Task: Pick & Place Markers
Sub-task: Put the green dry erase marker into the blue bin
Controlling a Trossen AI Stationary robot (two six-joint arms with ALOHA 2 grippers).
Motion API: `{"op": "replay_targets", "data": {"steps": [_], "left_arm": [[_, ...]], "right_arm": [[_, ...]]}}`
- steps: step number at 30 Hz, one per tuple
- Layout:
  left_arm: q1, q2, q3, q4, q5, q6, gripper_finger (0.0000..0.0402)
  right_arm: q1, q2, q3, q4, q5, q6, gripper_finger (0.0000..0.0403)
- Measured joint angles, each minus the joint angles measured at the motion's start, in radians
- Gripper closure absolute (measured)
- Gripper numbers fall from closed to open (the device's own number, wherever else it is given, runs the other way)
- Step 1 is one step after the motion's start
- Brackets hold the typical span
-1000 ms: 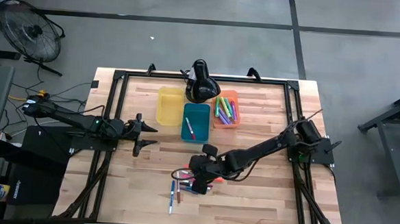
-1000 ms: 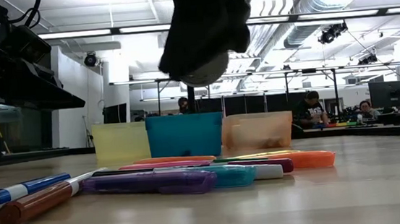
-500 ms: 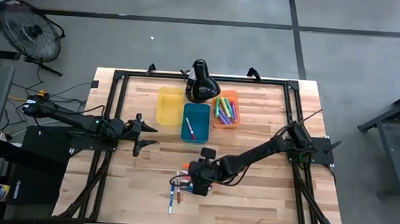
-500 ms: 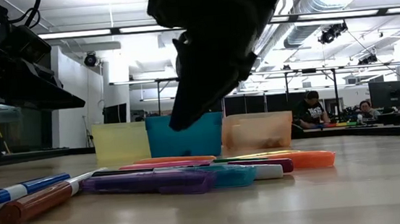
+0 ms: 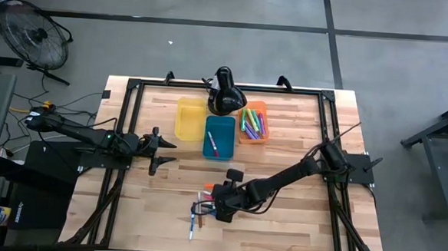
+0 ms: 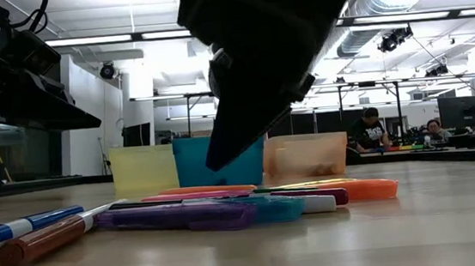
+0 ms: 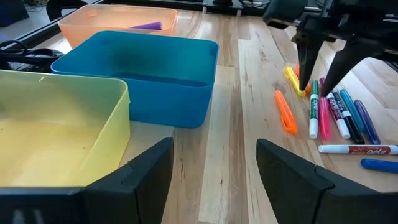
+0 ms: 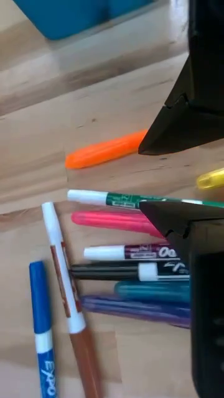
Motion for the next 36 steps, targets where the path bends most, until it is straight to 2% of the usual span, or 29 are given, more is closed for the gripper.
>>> {"op": "replay_targets", "data": {"steps": [11, 36], "left_arm": [[0.0, 0.0, 0.0, 0.0, 0.0, 0.0, 0.0177], [0.0, 0.0, 0.0, 0.0, 0.0, 0.0, 0.0177]], "right_arm": [[0.005, 0.008, 0.0, -0.009, 0.015, 0.024, 0.0284], [0.015, 0.035, 0.0, -0.051, -0.04, 0.111, 0.0284]]}}
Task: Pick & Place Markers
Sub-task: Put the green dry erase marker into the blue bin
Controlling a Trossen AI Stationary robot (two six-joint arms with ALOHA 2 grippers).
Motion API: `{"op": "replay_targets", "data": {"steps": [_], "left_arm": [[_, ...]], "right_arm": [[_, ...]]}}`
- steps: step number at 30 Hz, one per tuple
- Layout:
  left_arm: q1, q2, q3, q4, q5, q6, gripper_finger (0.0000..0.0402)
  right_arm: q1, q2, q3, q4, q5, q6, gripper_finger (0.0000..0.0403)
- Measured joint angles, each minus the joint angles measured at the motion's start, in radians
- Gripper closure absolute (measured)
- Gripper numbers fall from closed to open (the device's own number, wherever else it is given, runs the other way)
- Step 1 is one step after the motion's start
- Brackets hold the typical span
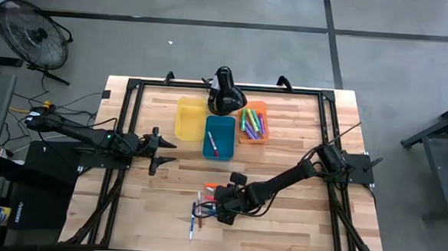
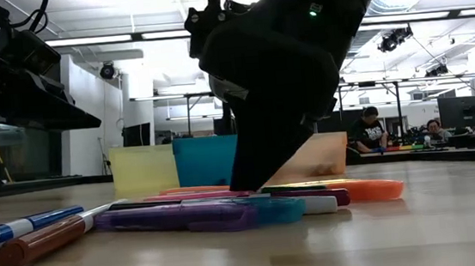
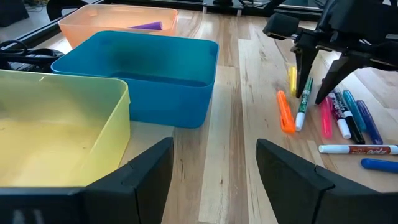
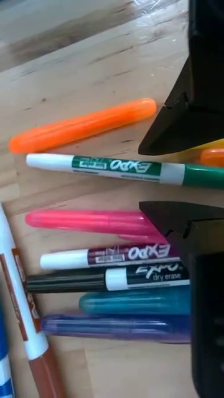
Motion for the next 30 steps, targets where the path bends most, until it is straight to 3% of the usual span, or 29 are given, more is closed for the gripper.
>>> {"op": "replay_targets", "data": {"steps": [18, 30], "left_arm": [[0.0, 0.0, 0.0, 0.0, 0.0, 0.0, 0.0177], [0.0, 0.0, 0.0, 0.0, 0.0, 0.0, 0.0177]], "right_arm": [[-0.003, 0.0, 0.0, 0.003, -0.065, -0.023, 0.0374], [-0.017, 0.02, 0.005, 0.006, -0.142, -0.019, 0.0326]]}}
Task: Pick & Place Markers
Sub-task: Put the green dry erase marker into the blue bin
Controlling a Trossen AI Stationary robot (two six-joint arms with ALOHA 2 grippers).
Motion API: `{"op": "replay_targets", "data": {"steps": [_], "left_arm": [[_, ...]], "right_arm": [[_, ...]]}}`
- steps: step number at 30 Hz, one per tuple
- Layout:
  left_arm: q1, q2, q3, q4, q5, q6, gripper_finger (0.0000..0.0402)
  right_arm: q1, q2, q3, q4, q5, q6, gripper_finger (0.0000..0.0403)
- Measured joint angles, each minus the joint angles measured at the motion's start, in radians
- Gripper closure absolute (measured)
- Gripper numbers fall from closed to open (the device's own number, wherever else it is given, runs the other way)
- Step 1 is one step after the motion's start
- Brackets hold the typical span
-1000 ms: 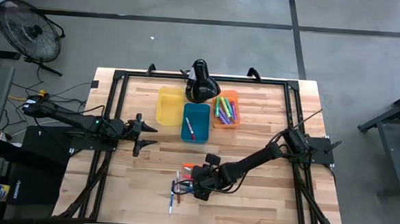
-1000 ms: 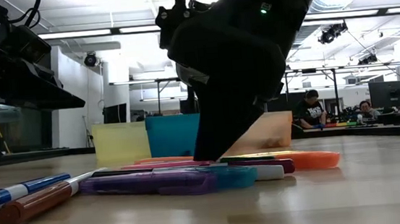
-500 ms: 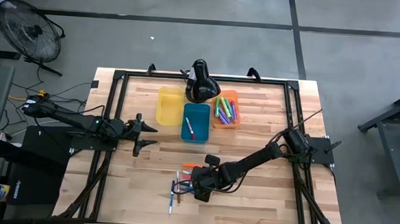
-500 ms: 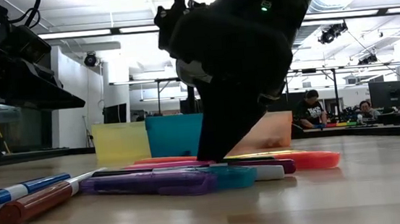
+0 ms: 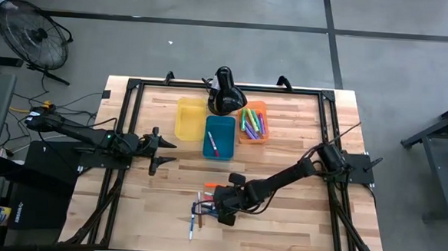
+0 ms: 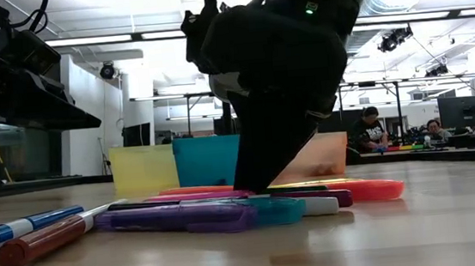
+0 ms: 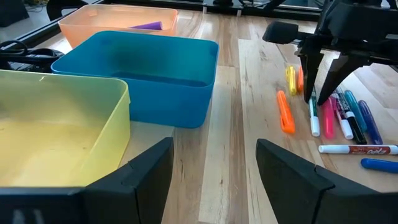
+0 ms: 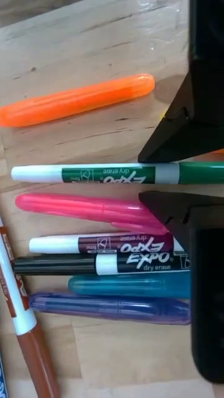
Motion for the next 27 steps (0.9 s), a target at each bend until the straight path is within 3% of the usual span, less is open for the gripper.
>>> {"op": "replay_targets", "data": {"steps": [6, 27], "left_arm": [[0.0, 0.0, 0.0, 0.0, 0.0, 0.0, 0.0177], [0.0, 0.0, 0.0, 0.0, 0.0, 0.0, 0.0177]], "right_arm": [[-0.013, 0.019, 0.0, -0.01, -0.058, 0.017, 0.0331], [-0.011, 0.017, -0.004, -0.014, -0.047, -0.008, 0.0368]]}}
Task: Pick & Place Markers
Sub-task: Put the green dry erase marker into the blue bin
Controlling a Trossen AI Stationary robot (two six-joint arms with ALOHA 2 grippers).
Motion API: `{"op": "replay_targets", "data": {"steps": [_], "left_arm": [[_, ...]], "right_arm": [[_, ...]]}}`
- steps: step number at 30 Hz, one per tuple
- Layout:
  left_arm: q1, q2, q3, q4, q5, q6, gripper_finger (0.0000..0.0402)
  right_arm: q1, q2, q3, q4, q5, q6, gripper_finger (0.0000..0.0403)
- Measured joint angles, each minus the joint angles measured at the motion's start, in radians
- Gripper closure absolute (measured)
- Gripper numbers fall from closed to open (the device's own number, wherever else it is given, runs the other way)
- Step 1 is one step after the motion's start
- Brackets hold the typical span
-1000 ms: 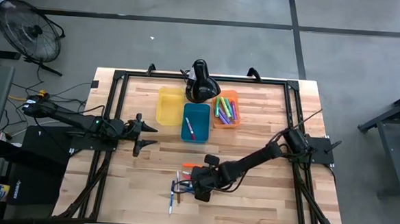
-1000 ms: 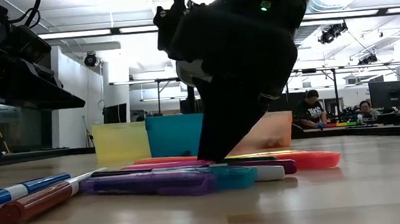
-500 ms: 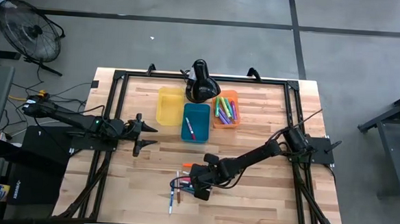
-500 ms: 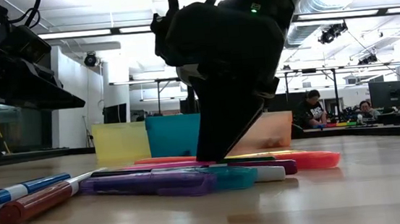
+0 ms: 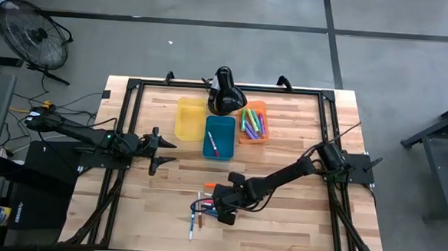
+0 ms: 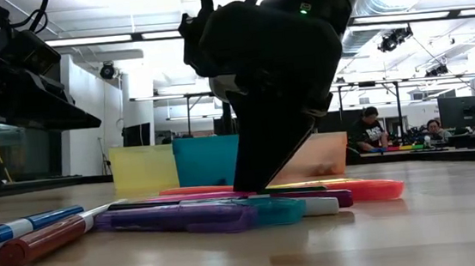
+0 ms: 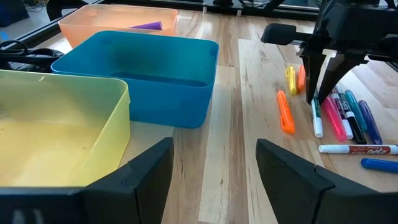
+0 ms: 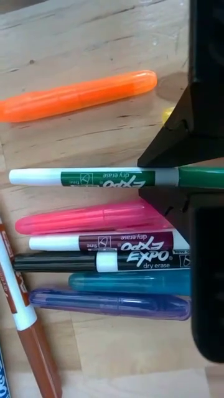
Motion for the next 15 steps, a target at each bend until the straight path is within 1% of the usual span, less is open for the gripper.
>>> {"op": "replay_targets", "data": {"steps": [6, 15], "left_arm": [[0.0, 0.0, 0.0, 0.0, 0.0, 0.0, 0.0177], [0.0, 0.0, 0.0, 0.0, 0.0, 0.0, 0.0177]], "right_arm": [[0.0, -0.001, -0.002, 0.029, 0.002, 0.0, 0.0378], [0.0, -0.034, -0.004, 0.034, 0.032, 0.0, 0.0379]]}}
